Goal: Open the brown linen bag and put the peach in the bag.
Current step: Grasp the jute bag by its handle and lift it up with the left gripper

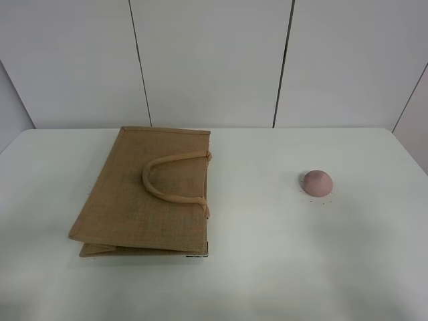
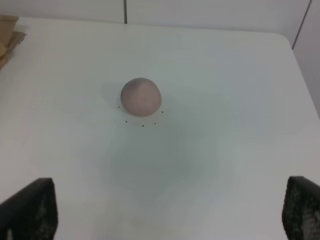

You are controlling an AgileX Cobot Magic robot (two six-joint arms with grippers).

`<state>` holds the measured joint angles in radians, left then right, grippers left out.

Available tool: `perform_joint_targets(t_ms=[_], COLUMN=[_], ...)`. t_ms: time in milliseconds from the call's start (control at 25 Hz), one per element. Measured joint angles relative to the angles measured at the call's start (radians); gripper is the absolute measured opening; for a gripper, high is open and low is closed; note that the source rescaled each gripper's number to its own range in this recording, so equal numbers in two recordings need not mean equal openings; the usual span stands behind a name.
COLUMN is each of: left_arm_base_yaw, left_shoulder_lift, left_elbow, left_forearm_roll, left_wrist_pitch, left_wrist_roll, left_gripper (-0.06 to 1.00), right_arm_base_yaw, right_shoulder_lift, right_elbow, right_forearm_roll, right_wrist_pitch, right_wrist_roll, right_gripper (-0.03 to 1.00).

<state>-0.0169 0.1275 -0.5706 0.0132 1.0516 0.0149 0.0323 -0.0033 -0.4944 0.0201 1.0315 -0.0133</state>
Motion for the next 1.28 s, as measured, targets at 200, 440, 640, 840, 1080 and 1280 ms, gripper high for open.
perform_joint_targets(t_ms=[200, 440, 640, 840, 1080, 1280], left_arm_base_yaw=[0.000, 0.000, 0.000, 0.000, -0.024, -0.115], left_shoulder_lift=[0.310, 0.771, 1.139, 1.454, 1.705, 1.820], left_elbow=[-0.147, -0.316, -0.497, -0.710, -0.919, -1.011], left_forearm_roll=[-0.001, -0.001, -0.001, -0.002, -0.052, -0.052], left_wrist_pitch=[-0.001, -0.099, -0.143, -0.138, -0.086, -0.082], left_wrist_roll=[0.000, 0.000, 0.000, -0.001, -0.033, -0.111], left_gripper=[1.00, 1.00, 1.00, 1.00, 1.00, 1.00], right_arm_base_yaw=[0.000, 0.000, 0.000, 0.000, 0.000, 0.000], right_shoulder_lift=[0.000, 0.000, 0.000, 0.000, 0.000, 0.000], right_elbow=[0.000, 0.000, 0.000, 0.000, 0.000, 0.000], right_forearm_roll=[0.000, 0.000, 0.000, 0.000, 0.000, 0.000], right_wrist_pitch=[0.000, 0.000, 0.000, 0.000, 0.000, 0.000], right_wrist_roll=[0.000, 0.000, 0.000, 0.000, 0.000, 0.000], right_gripper=[1.00, 1.00, 1.00, 1.00, 1.00, 1.00])
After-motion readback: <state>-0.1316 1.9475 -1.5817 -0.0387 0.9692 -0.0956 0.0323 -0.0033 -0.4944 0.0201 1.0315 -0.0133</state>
